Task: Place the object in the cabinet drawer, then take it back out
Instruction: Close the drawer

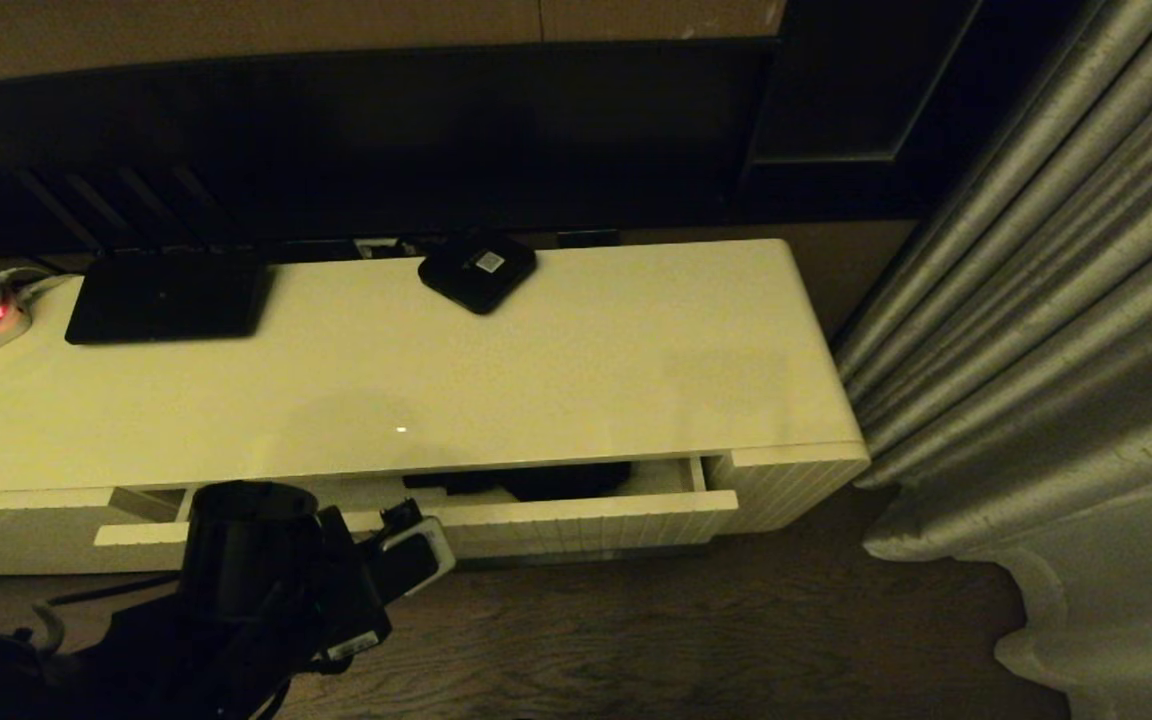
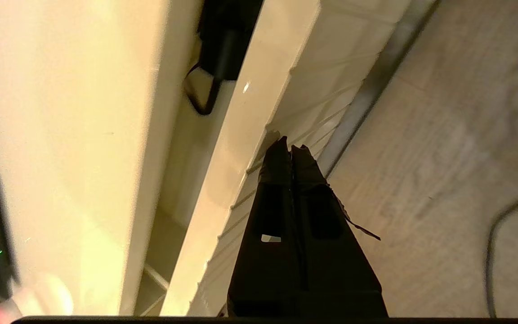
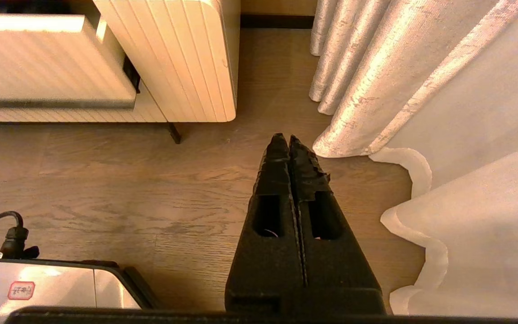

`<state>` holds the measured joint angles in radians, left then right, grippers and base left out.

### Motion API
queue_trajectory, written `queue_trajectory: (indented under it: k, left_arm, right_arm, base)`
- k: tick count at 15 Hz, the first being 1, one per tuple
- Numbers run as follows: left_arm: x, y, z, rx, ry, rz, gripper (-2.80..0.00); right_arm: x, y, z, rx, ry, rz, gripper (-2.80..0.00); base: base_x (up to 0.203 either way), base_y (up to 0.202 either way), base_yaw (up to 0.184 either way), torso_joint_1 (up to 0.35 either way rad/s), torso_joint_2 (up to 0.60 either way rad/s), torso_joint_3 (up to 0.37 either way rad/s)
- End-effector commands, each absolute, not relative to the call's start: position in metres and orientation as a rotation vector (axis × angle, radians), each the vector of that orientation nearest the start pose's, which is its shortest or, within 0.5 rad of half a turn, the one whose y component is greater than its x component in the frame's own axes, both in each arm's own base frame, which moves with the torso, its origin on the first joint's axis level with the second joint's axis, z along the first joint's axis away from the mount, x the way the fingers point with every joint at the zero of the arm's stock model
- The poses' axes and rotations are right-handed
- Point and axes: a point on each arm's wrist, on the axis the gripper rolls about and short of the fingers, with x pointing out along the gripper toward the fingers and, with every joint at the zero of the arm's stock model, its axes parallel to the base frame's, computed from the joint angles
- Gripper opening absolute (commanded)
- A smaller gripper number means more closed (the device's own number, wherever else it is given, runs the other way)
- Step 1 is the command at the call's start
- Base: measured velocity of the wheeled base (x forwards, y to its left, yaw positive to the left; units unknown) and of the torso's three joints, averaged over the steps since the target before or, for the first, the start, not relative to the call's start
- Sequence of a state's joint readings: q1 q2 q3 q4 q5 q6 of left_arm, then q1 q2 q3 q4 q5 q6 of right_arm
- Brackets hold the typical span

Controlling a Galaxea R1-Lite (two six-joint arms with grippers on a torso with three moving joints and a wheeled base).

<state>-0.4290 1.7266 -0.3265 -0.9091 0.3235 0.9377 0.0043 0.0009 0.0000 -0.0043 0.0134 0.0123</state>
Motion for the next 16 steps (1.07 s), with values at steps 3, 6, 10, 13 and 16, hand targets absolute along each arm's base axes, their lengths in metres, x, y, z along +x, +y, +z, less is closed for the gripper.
queue_trajectory:
  k: [3, 6, 10, 13, 16]
  left_arm:
    - [0.236, -0.092, 0.087, 1.09, 0.37, -0.263, -2.8]
    - [0.245, -0.094, 0.092, 1.073, 0.33, -0.225, -2.8]
    - [0.246, -0.092, 0.103, 1.055, 0.287, -0.185, -2.8]
    - [0.229, -0.086, 0.116, 1.031, 0.302, -0.19, -2.8]
    - [0.205, -0.076, 0.135, 0.982, 0.331, -0.196, -2.8]
  right_arm:
    - [-0.023, 0.0, 0.076, 0.012, -0.003, 0.018, -2.8]
    - [-0.023, 0.0, 0.076, 0.012, -0.003, 0.018, -2.8]
    - [-0.023, 0.0, 0.076, 0.012, -0.003, 0.018, -2.8]
    - [-0.023, 0.0, 0.076, 0.012, -0.003, 0.018, -2.8]
    - [-0.023, 0.0, 0.076, 0.012, -0.003, 0.018, -2.8]
  base:
    - [0.0, 0.0, 0.0, 0.0, 0.0, 0.0]
    - [0.0, 0.0, 0.0, 0.0, 0.0, 0.0]
    - [0.0, 0.0, 0.0, 0.0, 0.0, 0.0]
    - [0.0, 0.0, 0.0, 0.0, 0.0, 0.0]
    - [0.0, 0.0, 0.0, 0.0, 0.0, 0.0]
